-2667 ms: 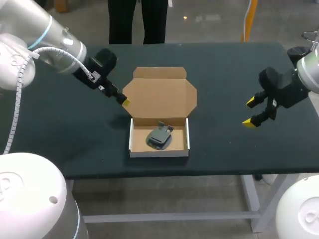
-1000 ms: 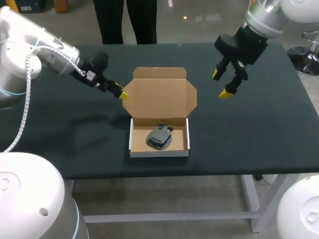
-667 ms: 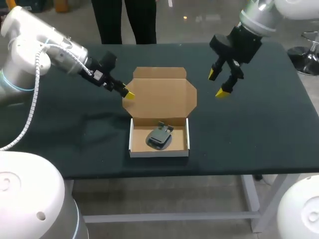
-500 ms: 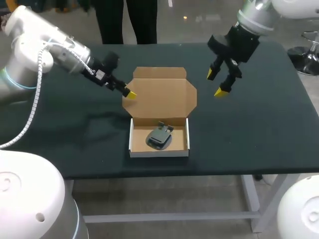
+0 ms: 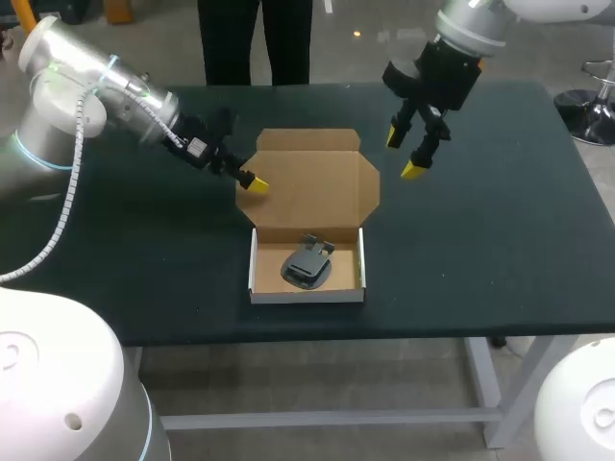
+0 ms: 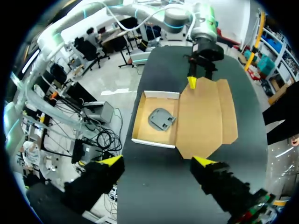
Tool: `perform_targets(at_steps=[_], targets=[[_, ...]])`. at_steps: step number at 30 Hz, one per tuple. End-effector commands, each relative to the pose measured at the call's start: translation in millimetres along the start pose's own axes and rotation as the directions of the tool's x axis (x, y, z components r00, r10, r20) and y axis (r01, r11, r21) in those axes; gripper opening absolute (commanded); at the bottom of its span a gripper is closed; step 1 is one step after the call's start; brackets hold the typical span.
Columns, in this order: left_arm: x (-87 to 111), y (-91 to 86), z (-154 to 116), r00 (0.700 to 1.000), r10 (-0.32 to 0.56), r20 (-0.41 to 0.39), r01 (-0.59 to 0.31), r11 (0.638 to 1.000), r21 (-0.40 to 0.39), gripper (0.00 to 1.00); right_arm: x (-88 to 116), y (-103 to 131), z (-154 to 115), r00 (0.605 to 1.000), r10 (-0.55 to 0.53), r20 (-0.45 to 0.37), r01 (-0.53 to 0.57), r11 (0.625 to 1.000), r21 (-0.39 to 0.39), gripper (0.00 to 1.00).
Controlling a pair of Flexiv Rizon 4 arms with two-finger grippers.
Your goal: Assemble the packaging by folding the flat box into shape, placing the metal phone stand inside, and closing the box properly
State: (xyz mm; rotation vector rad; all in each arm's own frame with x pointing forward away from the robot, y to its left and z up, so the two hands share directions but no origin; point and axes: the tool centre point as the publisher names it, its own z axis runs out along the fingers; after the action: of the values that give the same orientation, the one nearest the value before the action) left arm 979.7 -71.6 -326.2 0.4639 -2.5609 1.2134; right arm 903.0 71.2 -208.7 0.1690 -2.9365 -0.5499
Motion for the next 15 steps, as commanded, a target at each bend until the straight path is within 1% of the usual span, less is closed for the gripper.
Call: perform_targets(at_steps=[1,3,8,10,15], targets=[[2.9,0.5,0.2,1.0,0.008,-0.004,-0.008,1.0,0.004,0.49,-1.2,3.9,-3.7,1.0,-0.002,-0.006,0.002,1.0,0.01,1.0],[4.1,0.5,1.0,1.0,0.012,-0.008,-0.012,1.0,0.006,0.45,-1.2,4.9,-4.2,1.0,-0.004,-0.005,0.004,1.0,0.012,1.0],[6.8,0.3,3.6,0.999,0.02,-0.029,-0.019,1.0,0.019,0.41,-2.0,7.3,-4.3,1.0,-0.005,-0.003,0.005,1.0,0.019,1.0],[7.2,0.0,4.3,0.999,0.025,-0.039,-0.024,0.999,0.029,0.35,-2.1,8.7,-4.3,1.0,-0.007,-0.002,0.007,1.0,0.023,1.0],[10.9,-1.8,5.9,0.998,0.039,-0.047,-0.037,0.999,0.04,0.33,-1.8,11.0,-4.0,1.0,-0.011,0.0,0.011,1.0,0.029,1.0]])
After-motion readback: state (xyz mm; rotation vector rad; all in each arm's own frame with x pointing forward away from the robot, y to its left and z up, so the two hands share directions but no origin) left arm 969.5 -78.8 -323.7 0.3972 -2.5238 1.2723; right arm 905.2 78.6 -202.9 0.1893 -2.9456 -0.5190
